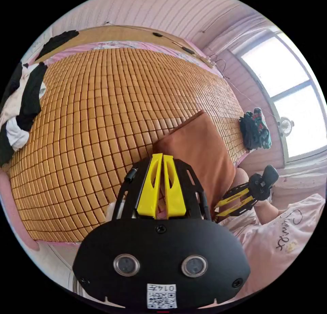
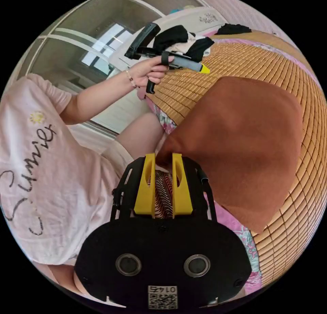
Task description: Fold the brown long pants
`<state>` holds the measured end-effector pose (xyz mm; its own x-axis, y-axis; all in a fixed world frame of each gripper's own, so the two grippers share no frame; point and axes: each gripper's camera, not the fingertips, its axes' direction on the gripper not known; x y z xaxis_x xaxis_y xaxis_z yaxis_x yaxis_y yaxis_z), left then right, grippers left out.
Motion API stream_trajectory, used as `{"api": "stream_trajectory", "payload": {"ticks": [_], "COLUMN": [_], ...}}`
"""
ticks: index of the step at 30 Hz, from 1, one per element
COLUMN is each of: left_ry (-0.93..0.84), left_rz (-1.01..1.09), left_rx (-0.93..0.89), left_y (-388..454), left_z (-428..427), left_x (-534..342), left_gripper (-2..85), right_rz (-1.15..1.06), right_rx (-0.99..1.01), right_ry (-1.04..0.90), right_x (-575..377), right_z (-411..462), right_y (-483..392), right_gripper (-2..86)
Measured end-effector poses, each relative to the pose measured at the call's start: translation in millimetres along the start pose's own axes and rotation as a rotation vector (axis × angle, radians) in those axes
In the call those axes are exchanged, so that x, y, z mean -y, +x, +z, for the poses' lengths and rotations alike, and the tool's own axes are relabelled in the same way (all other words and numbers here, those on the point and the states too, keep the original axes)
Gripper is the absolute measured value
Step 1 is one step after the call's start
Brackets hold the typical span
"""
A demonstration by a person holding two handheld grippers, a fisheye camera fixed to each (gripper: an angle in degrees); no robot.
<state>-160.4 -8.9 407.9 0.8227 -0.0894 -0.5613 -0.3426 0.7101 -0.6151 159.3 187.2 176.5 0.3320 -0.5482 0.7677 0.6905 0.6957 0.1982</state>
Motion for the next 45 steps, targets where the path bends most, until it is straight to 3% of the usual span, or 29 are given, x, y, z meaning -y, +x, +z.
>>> {"api": "stream_trajectory", "payload": {"ticks": [3,7,9,12,17,21,24,28,31,36,40,45], "left_ry": [0.093,0.186,0.159,0.024,0.133,0.185,0.163,0.062,0.021,0.033,0.092,0.145], "left_rz": [-0.009,0.129,0.143,0.17,0.066,-0.062,-0.143,-0.188,-0.186,-0.192,-0.14,0.027], "left_rx": [-0.035,-0.034,-0.035,0.143,0.087,-0.056,-0.146,-0.281,-0.27,-0.336,-0.359,-0.404], "left_y": [13,69,79,75,65,42,22,7,2,-21,-19,35], "left_z": [-5,-2,17,67,49,31,42,79,98,102,99,92], "left_x": [-17,-26,-30,-41,-48,-60,-68,-64,-61,-69,-80,-66], "left_gripper": [-1.0,-1.0,-1.0,-0.9,0.3,7.8,14.2,18.5,17.1,11.5,6.6,6.1], "right_rz": [0.017,0.05,0.065,0.079,0.127,0.223,0.363,0.486,0.47,0.413,0.206,0.157], "right_rx": [-0.104,-0.279,-0.333,-0.407,-0.257,-0.241,-0.276,-0.029,0.125,0.141,-0.031,-0.163], "right_ry": [0.083,0.124,0.024,-0.033,0.034,0.37,0.467,0.399,0.304,0.319,0.367,0.466], "right_x": [-6,1,12,21,16,-18,-40,-42,-30,-29,-20,-69], "right_z": [-33,-61,-37,-8,-51,-154,-192,-185,-166,-187,-230,-299], "right_y": [-20,-38,-36,-35,-28,-4,49,128,148,140,62,6], "right_gripper": [0.2,-0.3,-0.3,-0.4,-0.4,0.6,10.9,19.7,18.4,10.7,7.3,7.1]}}
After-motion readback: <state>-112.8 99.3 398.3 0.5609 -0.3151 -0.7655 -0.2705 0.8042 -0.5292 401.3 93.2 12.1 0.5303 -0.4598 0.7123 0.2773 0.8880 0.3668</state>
